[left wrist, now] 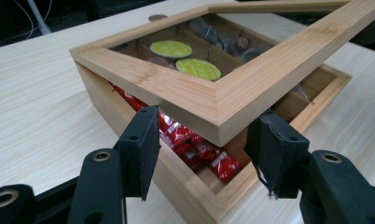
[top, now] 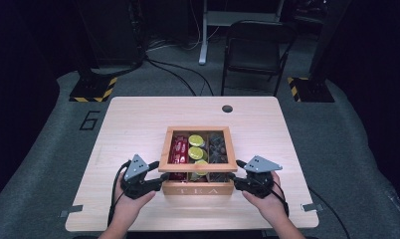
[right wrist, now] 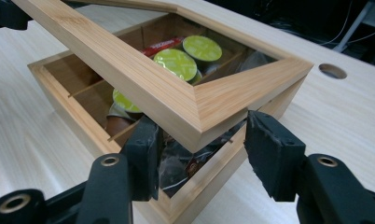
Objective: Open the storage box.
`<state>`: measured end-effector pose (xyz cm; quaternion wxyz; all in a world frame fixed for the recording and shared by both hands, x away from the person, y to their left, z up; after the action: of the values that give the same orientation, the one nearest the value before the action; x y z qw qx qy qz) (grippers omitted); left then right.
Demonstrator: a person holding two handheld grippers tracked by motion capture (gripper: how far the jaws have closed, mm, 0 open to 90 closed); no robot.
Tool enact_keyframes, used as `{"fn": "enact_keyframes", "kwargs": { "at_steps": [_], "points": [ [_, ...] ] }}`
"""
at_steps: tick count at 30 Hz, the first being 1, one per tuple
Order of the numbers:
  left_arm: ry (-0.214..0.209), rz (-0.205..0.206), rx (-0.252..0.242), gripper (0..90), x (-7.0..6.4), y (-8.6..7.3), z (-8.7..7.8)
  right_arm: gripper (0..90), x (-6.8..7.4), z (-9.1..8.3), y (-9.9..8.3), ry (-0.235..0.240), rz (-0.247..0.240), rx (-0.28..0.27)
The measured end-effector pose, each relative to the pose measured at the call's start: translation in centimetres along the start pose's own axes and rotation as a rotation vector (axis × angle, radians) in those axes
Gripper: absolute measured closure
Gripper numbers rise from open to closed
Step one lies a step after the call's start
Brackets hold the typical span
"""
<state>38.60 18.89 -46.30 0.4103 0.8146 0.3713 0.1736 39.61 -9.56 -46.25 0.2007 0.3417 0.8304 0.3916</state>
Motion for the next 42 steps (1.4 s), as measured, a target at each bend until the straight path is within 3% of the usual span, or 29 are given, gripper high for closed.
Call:
{"fn": "enact_keyframes", "kwargs": {
  "at_steps": [11,22,28,42],
  "points": [
    [0.022,0.016,-0.043,44.8,0.6,2.5,-0.9,45.6,-1.1,-0.5,2.4,-0.001,0.015,-0.006],
    [0.017,0.02,-0.046,45.5,1.3,4.6,-1.5,45.9,-1.9,-1.0,4.7,0.004,0.002,0.012],
    [-0.003,0.003,-0.048,45.5,2.0,5.9,-1.6,46.6,-2.5,-1.3,6.0,0.001,0.006,0.021],
    [0.016,0.01,-0.063,49.4,3.4,8.5,-1.6,48.0,-3.7,-1.4,8.8,-0.02,-0.007,0.026]
  ]
}}
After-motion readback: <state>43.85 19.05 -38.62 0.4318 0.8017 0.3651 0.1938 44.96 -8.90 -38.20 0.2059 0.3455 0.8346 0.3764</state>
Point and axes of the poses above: each handheld gripper's, and its own axes: z roughly forward along the jaws, y roughly out of its top, x roughly to its left, the point moved 7 cm from there along z, roughly forward along the jaws, and after that the axes turned 9 degrees about x, right-handed, at the moved point
